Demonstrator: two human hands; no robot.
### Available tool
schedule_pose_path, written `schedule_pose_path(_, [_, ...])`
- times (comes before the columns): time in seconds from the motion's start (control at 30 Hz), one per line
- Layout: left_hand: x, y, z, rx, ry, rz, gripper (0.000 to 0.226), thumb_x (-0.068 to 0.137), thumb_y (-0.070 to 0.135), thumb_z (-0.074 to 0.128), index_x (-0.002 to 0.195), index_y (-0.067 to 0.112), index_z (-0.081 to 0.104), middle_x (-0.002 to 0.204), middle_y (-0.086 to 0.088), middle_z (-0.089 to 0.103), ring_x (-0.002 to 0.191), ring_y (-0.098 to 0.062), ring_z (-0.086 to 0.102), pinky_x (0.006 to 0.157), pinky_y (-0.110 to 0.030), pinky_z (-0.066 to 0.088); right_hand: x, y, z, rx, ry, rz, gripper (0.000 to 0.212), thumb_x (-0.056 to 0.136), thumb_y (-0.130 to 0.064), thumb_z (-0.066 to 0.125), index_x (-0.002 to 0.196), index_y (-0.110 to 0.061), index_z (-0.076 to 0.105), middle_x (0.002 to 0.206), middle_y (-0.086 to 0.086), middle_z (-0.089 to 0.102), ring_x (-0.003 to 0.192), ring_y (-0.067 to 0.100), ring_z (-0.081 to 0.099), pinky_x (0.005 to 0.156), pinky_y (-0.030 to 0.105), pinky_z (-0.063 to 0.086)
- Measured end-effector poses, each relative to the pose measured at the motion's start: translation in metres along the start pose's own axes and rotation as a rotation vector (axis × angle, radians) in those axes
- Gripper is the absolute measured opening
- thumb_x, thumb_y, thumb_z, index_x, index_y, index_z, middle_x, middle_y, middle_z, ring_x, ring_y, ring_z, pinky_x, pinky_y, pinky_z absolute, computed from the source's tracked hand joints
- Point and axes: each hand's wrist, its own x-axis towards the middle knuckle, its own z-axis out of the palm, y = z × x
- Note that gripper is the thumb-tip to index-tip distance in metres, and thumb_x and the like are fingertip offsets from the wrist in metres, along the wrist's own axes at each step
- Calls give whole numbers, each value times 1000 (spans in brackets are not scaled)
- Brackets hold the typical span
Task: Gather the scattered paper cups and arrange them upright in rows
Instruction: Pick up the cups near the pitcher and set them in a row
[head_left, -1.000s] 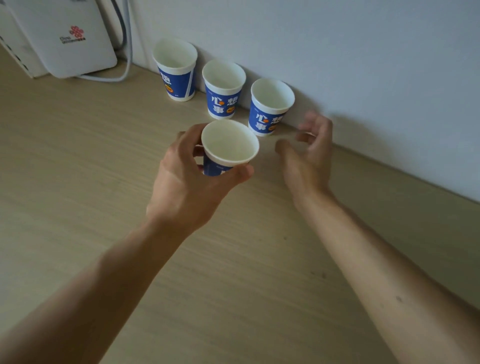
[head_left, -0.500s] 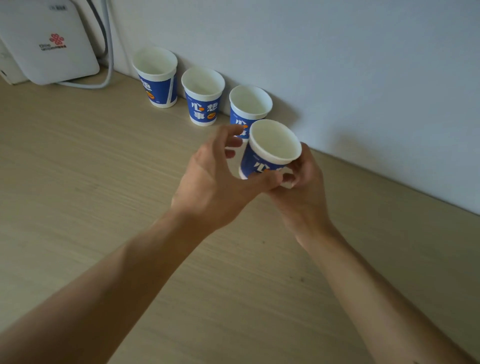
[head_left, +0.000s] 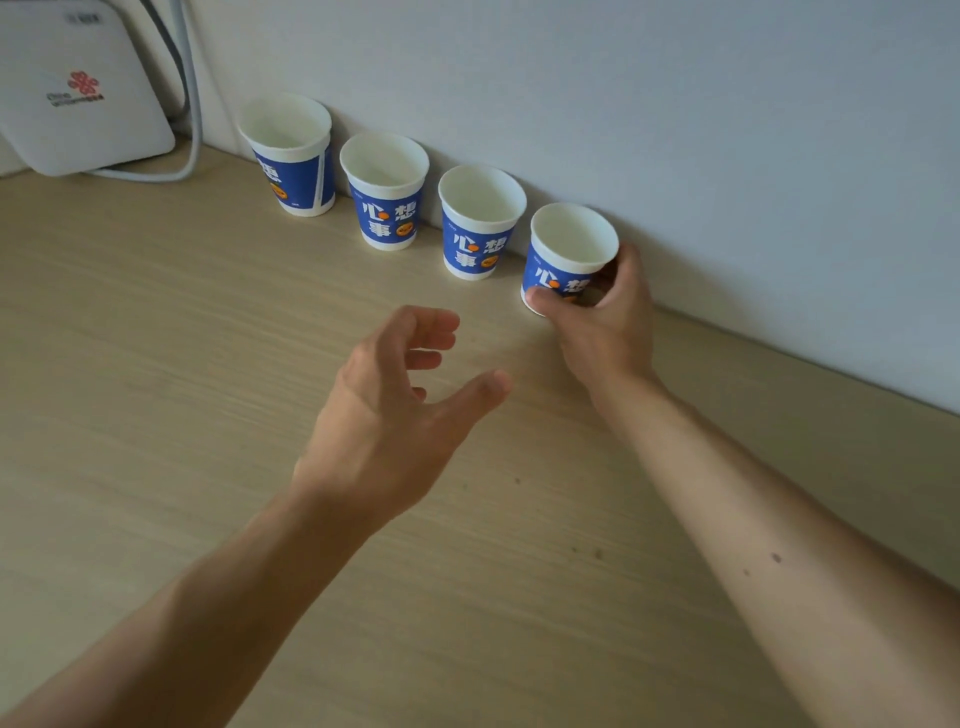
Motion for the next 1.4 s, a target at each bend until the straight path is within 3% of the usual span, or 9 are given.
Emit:
schedule_pose_path(0.23, [-1, 0, -3, 3, -12, -7, 48, 75, 47, 79, 118, 33, 63, 113, 17, 68, 109, 4, 62, 92, -35, 56, 7, -1, 6, -22, 71, 16, 58, 68, -17, 87, 118, -24, 58, 103, -17, 67, 87, -9, 63, 72, 8, 49])
schedule_pose_path(0.37, [-1, 0, -5, 11, -18, -5, 48, 75, 48, 78, 118, 35, 63, 113, 19, 67, 109, 6, 61, 92, -33, 56, 6, -1, 7, -35, 89, 11, 59, 68, -16, 87, 122, -20, 61, 111, -6, 71, 95, 8, 67, 78, 16, 52])
schedule_pose_path(0.57, [-6, 2, -5, -3, -19, 7, 50, 73, 50, 77, 118, 33, 64, 111, 18, 68, 108, 6, 61, 91, -32, 56, 6, -2, 4, -49, 88, 28, 58, 67, -17, 88, 119, -17, 63, 106, -5, 72, 89, 5, 67, 71, 10, 50])
schedule_pose_path(0.73, [-10, 8, -7, -27, -23, 12, 47, 75, 48, 80, 117, 34, 63, 111, 18, 68, 107, 6, 61, 88, -28, 55, 0, -4, -1, -90, 81, 67, 64, 66, -20, 90, 121, -13, 57, 114, -2, 68, 100, 13, 66, 83, 23, 54])
schedule_pose_path(0.8, [-15, 12, -8, -45, -14, 11, 48, 73, 49, 83, 115, 33, 64, 109, 18, 69, 106, 6, 62, 86, -26, 55, -11, -4, -8, -106, 93, 95, 72, 69, -21, 89, 130, -11, 52, 119, 0, 62, 105, 14, 61, 84, 18, 48])
schedule_pose_path(0.97, [-63, 50, -21, -104, -2, -51, 47, 71, 46, 77, 114, 32, 64, 110, 17, 70, 106, 0, 64, 86, -28, 55, -98, -26, -62, -90, 106, 242, 71, 75, -14, 86, 136, -13, 49, 123, 4, 59, 111, 15, 60, 93, 30, 50])
schedule_pose_path(1.07, [-103, 82, -26, -116, -51, -85, 45, 77, 44, 79, 116, 28, 64, 113, 14, 69, 109, -5, 64, 87, -30, 54, -163, -58, -104, -50, 99, 326, 64, 79, -10, 84, 133, -17, 50, 123, 2, 60, 112, 14, 61, 88, 21, 48])
schedule_pose_path(1.17, [-143, 114, -22, -100, -151, -103, 37, 84, 37, 77, 118, 27, 64, 114, 15, 69, 110, -3, 63, 88, -30, 54, -212, -91, -151, -21, 150, 398, 58, 82, -11, 82, 131, -18, 52, 120, -2, 61, 111, 10, 61, 89, 21, 49])
schedule_pose_path(1.4, [-213, 192, 26, -68, -326, -28, 30, 87, 28, 75, 114, 27, 63, 113, 8, 69, 111, -9, 63, 91, -38, 54, -250, -132, -251, 27, 288, 418, 52, 85, -14, 80, 129, -19, 54, 123, 0, 63, 109, 9, 62, 84, 14, 48])
